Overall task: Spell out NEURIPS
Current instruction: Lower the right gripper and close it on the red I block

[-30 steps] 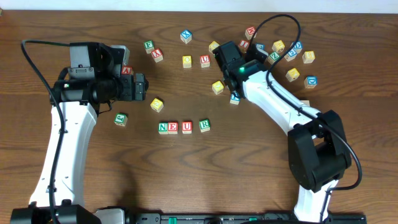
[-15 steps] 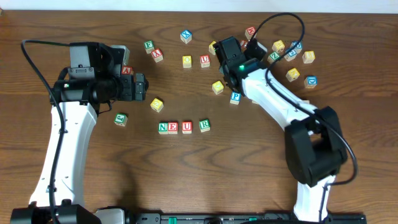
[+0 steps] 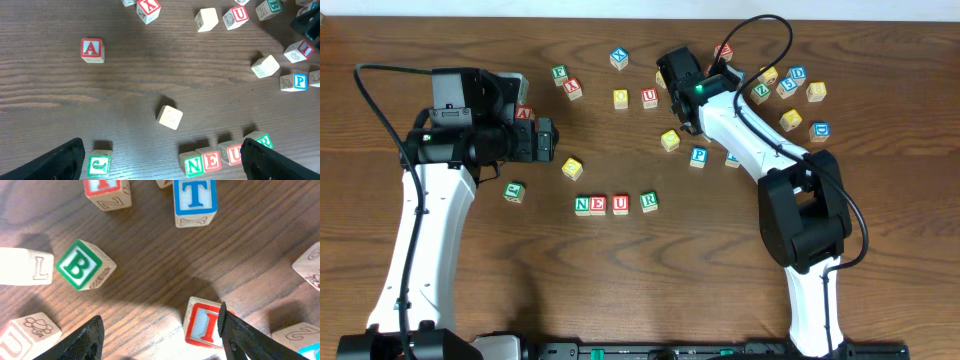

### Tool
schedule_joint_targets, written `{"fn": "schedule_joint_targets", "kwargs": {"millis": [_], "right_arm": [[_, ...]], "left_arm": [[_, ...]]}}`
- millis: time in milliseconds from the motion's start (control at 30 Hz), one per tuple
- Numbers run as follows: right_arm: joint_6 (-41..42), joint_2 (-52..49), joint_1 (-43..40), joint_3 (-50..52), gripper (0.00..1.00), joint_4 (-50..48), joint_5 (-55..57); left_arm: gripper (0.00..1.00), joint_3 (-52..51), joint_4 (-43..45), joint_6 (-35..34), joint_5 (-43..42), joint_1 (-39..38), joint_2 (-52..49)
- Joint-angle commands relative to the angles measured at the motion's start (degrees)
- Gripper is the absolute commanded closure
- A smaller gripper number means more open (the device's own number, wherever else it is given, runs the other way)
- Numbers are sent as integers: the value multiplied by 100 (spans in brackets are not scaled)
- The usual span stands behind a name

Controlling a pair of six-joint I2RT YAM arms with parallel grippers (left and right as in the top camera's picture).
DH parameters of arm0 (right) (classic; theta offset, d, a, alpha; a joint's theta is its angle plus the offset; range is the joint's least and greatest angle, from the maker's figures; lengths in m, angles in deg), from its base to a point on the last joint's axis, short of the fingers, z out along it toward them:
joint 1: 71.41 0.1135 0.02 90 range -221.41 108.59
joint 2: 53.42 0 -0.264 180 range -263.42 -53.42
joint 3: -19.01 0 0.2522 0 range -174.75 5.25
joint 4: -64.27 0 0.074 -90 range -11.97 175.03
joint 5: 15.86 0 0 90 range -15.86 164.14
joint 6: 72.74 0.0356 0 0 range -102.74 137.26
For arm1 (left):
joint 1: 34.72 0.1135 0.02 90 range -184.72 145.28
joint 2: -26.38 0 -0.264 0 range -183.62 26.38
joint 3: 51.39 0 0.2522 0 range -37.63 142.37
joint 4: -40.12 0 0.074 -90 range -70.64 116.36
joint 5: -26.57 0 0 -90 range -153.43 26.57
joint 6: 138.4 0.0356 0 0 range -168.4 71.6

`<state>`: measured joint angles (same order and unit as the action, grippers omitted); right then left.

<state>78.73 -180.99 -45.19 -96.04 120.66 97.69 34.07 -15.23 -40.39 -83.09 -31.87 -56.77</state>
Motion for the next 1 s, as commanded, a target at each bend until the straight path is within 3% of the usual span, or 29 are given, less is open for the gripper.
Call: {"fn": "schedule_joint_targets", "kwargs": {"millis": [0,967], "right_arm": [[90,-66,-31,-81,32,61,52],[774,-109,-44,-81,32,708,358]], "left_arm": [[2,129,2,118,-85,13,-7],[2,129,2,118,-85,13,-7]]}}
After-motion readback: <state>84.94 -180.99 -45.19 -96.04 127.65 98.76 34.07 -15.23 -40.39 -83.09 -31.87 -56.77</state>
